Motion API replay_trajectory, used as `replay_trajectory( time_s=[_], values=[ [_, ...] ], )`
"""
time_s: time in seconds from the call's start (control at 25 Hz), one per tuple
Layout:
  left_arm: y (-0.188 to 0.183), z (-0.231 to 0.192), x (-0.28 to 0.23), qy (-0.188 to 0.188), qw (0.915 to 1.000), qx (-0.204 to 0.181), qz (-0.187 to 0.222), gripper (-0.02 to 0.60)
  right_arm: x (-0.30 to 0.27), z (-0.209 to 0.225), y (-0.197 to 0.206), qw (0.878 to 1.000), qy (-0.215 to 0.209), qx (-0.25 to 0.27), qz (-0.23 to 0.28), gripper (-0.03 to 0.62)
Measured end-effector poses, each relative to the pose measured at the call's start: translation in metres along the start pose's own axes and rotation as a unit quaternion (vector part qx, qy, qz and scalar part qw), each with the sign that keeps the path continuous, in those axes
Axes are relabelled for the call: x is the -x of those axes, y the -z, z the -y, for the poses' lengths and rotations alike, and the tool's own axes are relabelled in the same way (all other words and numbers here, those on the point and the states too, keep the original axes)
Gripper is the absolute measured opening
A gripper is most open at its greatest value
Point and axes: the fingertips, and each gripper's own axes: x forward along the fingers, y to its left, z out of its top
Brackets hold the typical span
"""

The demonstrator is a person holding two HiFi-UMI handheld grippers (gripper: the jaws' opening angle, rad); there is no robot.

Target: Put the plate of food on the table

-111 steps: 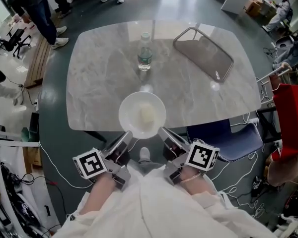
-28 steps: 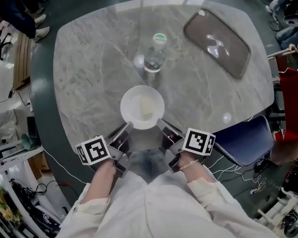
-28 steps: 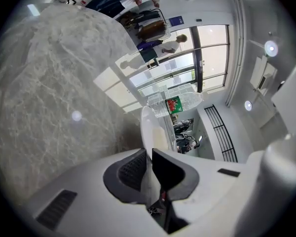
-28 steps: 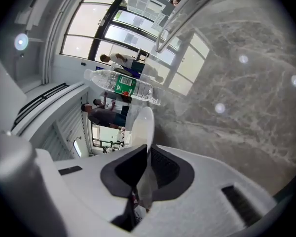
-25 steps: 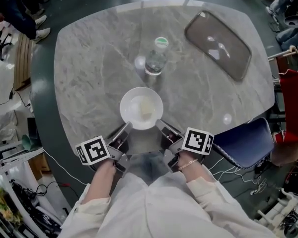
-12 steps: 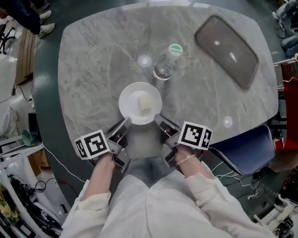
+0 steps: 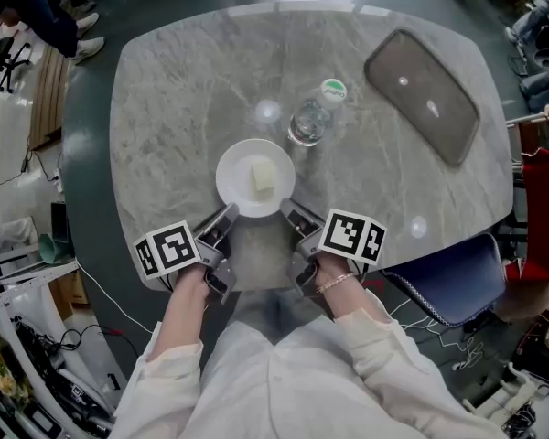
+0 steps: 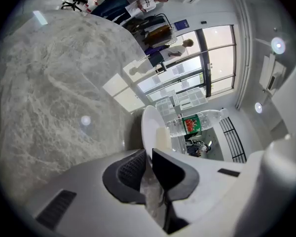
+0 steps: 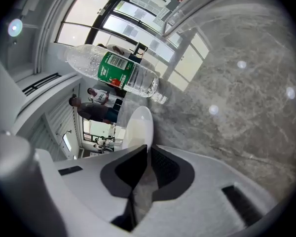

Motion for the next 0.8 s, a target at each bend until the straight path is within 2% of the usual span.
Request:
replay_trajectory(
  time_s=[0.32, 0.52, 0.72, 0.8],
  values=[
    [0.0001, -0.0038, -0.0014, -0.014, 0.9997, 0.021, -0.002, 0.031, -0.0017, 0.0039, 0.0018, 0.998, 0.048, 0.029, -0.003, 0.018],
    [-0.0010, -0.0075, -0.0020, -0.034, 0.9984, 0.045, -0.003, 0.031, -0.0019, 0.0040, 0.0031, 0.998, 0.060, 0.026, -0.008, 0.018],
    [-0.0024, -0.0069, -0.0014, -0.025, 0.9975, 0.066, 0.000, 0.031, -0.0003, 0.0022, 0.0022, 0.998, 0.053, 0.013, -0.008, 0.018],
    [-0.0028, -0.0061, -0.0019, -0.021, 0.9974, 0.069, -0.001, 0.031, 0.0006, -0.0003, 0.0006, 0.999, 0.051, 0.013, -0.006, 0.044]
  ],
)
